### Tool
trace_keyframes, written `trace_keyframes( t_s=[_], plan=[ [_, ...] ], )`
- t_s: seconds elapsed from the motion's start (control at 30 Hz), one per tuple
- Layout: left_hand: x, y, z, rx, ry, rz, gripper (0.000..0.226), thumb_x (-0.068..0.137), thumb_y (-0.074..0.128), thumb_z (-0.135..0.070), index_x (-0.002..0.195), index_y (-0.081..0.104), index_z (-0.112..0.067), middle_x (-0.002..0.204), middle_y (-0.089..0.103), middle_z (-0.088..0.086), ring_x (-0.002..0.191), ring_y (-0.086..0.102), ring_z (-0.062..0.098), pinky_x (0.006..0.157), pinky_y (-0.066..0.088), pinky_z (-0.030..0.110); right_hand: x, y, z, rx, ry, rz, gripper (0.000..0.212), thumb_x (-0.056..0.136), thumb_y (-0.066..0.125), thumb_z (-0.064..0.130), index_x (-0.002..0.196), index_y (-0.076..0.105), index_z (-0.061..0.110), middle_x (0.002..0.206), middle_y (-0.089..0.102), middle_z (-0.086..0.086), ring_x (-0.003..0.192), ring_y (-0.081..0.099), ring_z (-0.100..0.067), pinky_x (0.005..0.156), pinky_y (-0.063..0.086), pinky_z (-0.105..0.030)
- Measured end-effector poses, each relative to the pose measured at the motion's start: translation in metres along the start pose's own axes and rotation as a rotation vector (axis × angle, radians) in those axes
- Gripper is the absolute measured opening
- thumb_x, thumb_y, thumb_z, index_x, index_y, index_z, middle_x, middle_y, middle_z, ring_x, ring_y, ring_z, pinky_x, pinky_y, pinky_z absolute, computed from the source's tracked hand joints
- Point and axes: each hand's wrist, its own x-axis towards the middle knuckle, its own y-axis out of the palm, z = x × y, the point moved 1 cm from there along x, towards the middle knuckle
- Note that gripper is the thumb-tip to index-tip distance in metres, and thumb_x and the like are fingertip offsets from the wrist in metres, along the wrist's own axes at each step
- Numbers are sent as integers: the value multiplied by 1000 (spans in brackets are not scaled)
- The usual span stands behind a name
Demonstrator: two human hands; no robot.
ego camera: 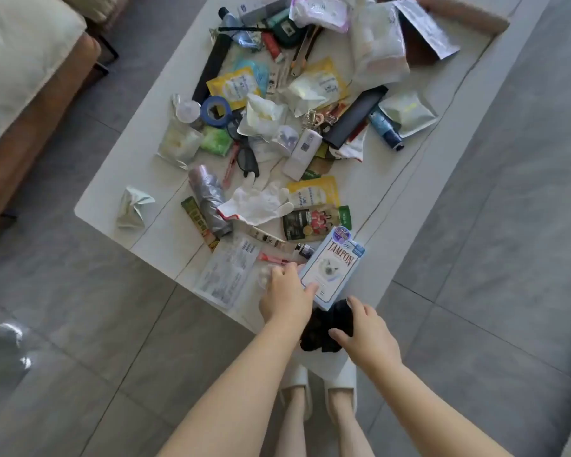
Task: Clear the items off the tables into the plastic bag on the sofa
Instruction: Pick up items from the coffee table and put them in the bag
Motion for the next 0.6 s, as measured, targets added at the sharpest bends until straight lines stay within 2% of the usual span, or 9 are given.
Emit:
trace_keyframes(
  t_s=[0.13,0.27,0.37,0.43,0.47,0.53,0.6],
  plan=[
    [8,7,-1,29,-40,-2,51,83,60,-55,124,45,-28,124,49,-4,106,55,18,64,37,31,10,9,1,16,63,-20,56,86,59,45,133,33,29,129,48,6,119,46,-18,75,46,-32],
    [13,10,-3,-16,-74,-2,49,78,69,-50,113,44,-26,118,56,-6,100,58,16,58,36,28,18,10,2,27,107,-81,31,90,55,39,116,47,25,116,51,5,106,50,-16,66,42,-29],
    [14,11,-3,-147,-134,24,45,76,75,-41,101,40,-28,115,60,-8,84,56,11,50,32,22,17,9,0,22,87,-96,20,92,52,36,106,53,22,109,51,4,97,51,-15,64,44,-30],
    [13,11,-2,-204,-159,63,44,76,76,-39,104,44,-27,114,61,-5,77,52,9,46,29,20,15,6,-2,39,65,-109,18,92,53,36,103,56,22,112,51,5,98,49,-14,63,43,-28],
    [12,12,-2,-232,-164,85,44,77,76,-39,109,49,-25,113,62,-4,74,52,8,45,30,18,14,4,-4,44,56,-115,19,91,54,36,102,57,21,116,51,5,103,46,-15,66,42,-28],
    [10,10,-2,-310,-167,145,48,77,75,-39,116,54,-20,112,65,-1,68,53,5,46,33,17,10,-3,-8,59,19,-141,23,89,59,35,104,61,17,129,51,5,120,37,-19,83,42,-30],
    [5,4,-2,-378,-173,200,48,77,75,-39,115,56,-16,112,67,2,72,57,9,51,40,19,2,-16,-7,133,-43,-185,16,85,64,30,91,63,15,129,54,2,128,33,-23,97,35,-30]
  ],
)
